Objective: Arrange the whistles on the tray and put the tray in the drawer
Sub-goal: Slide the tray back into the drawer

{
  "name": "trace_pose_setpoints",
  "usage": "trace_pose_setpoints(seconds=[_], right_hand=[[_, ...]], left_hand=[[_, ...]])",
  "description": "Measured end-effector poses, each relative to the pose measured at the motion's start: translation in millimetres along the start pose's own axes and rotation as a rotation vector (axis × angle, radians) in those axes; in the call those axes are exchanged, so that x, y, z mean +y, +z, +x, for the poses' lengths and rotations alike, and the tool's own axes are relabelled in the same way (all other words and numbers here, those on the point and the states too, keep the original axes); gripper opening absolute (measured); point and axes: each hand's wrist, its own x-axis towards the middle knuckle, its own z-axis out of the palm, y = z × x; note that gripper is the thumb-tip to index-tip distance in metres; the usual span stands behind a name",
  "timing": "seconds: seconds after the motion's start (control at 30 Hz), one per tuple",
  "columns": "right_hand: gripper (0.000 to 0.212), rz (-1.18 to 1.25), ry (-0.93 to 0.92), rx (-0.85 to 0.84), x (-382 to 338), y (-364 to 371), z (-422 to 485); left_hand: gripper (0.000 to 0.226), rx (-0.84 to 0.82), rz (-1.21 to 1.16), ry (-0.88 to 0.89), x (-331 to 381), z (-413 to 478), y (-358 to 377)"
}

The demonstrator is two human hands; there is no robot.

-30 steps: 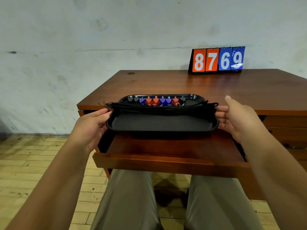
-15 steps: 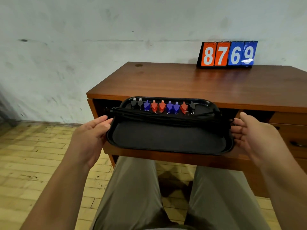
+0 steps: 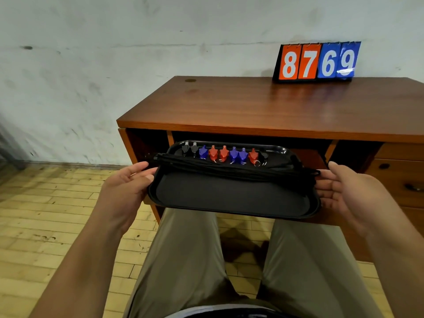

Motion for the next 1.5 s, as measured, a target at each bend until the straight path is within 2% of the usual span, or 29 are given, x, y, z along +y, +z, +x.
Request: trace_pose_setpoints(seconds=[0.17, 0.37, 0.57, 0.87, 1.07, 1.27, 1.5], right_hand=[[0.033, 0.016, 0.031, 0.005, -0.6, 3.2, 7.6], [0.047, 0.009, 0.06, 0.031, -0.4, 6.4, 35.8], [0.037, -0.044, 0.062, 0.053, 3.4, 14.0, 64.5], [0.042, -0.032, 0.022, 0.105, 12.1, 17.6, 81.9], [0.047, 0.018, 0.026, 0.03, 12.6, 16.9, 80.9], [0.049, 0.031, 0.004, 0.017, 15.5, 15.1, 84.9], [0.052, 0.024, -0.022, 0.003, 15.3, 10.3, 85.4]], left_hand=[[0.043, -0.02, 0.179, 0.036, 0.5, 14.7, 4.1], [0.042, -0.067, 0.368, 0.051, 1.3, 37.5, 13.8], [0.034, -0.088, 0.458, 0.048, 3.5, 57.1, 29.5], [0.034, -0.112, 0.533, 0.022, 3.0, 69.4, 38.2], [0.039, -0.206, 0.296, -0.093, 0.3, 78.8, 32.7], [0.054, -0.228, 0.108, -0.183, -1.0, 85.1, 28.2], [0.065, -0.245, 0.103, -0.189, 1.4, 83.4, 29.9]])
